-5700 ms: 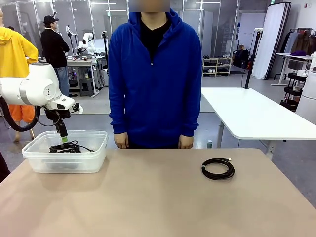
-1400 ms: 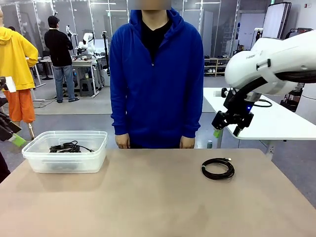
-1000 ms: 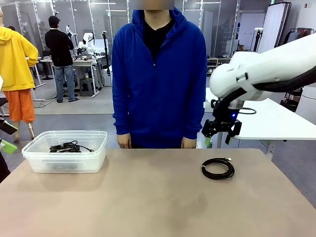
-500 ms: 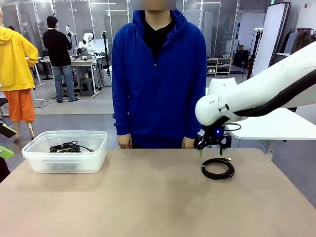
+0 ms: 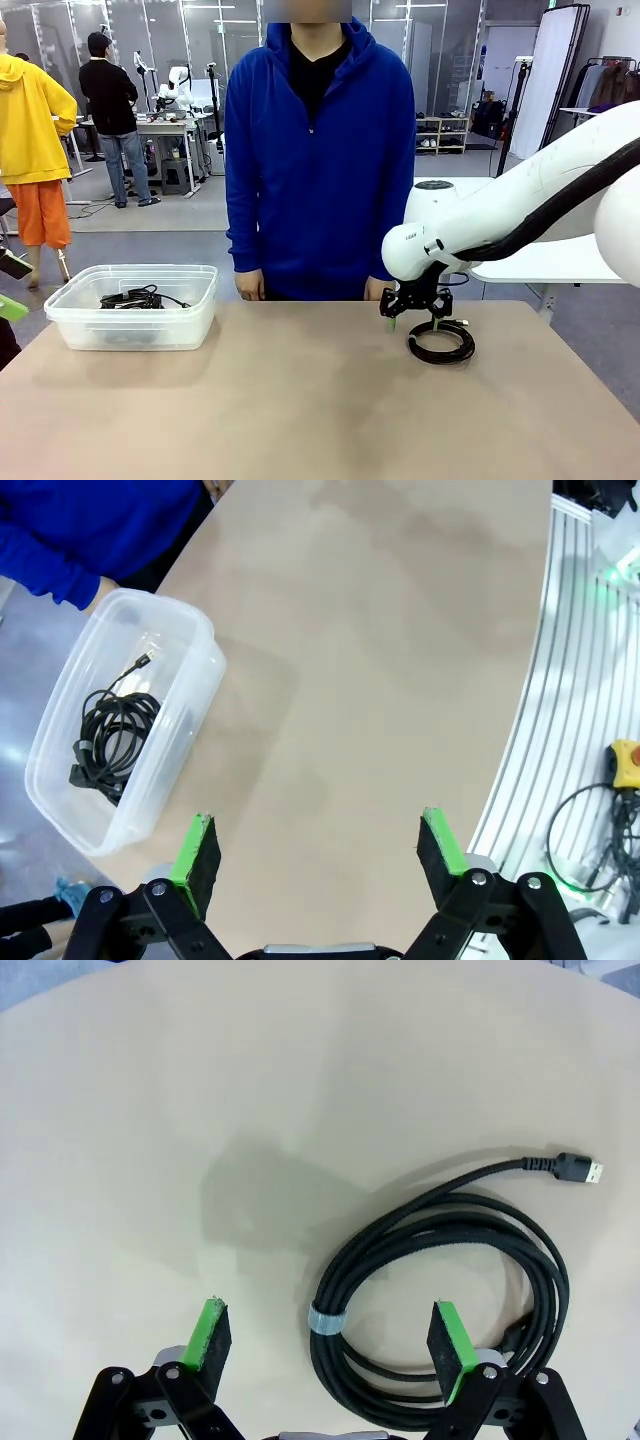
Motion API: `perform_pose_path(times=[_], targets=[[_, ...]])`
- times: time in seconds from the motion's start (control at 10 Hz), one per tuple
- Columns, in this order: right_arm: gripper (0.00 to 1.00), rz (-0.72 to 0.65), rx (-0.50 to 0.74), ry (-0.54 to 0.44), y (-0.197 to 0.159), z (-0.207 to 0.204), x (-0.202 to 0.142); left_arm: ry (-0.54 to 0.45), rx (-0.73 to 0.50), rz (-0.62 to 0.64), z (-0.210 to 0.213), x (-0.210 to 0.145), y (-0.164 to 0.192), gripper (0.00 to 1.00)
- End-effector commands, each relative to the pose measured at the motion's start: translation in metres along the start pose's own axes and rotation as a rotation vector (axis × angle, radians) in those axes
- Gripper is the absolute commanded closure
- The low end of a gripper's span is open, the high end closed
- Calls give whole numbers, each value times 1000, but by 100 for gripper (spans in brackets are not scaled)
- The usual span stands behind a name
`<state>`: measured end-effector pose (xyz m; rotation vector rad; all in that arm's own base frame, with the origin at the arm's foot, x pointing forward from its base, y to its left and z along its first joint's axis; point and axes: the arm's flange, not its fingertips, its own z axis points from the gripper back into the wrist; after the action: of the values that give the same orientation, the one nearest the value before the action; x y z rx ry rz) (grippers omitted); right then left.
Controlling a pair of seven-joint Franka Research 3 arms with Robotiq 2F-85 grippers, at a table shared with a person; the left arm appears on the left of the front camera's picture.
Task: Organize and store the cables.
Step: Place the USB Extension Cable into the Organizing box.
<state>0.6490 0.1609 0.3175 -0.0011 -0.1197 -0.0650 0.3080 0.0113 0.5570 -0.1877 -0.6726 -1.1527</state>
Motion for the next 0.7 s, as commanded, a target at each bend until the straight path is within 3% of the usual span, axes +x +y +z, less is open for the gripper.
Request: perform_pose_path(times=[0.0,0.5,0.6], targets=[[0,-48,6,-12,5,-5,7,-2,8,15,1,3,1,0],[0,-45,2,22,10,-23,4,-2,8,15,1,3,1,0],[22,-44,1,24,10,-24,3,-2,8,15,1,3,1,0]])
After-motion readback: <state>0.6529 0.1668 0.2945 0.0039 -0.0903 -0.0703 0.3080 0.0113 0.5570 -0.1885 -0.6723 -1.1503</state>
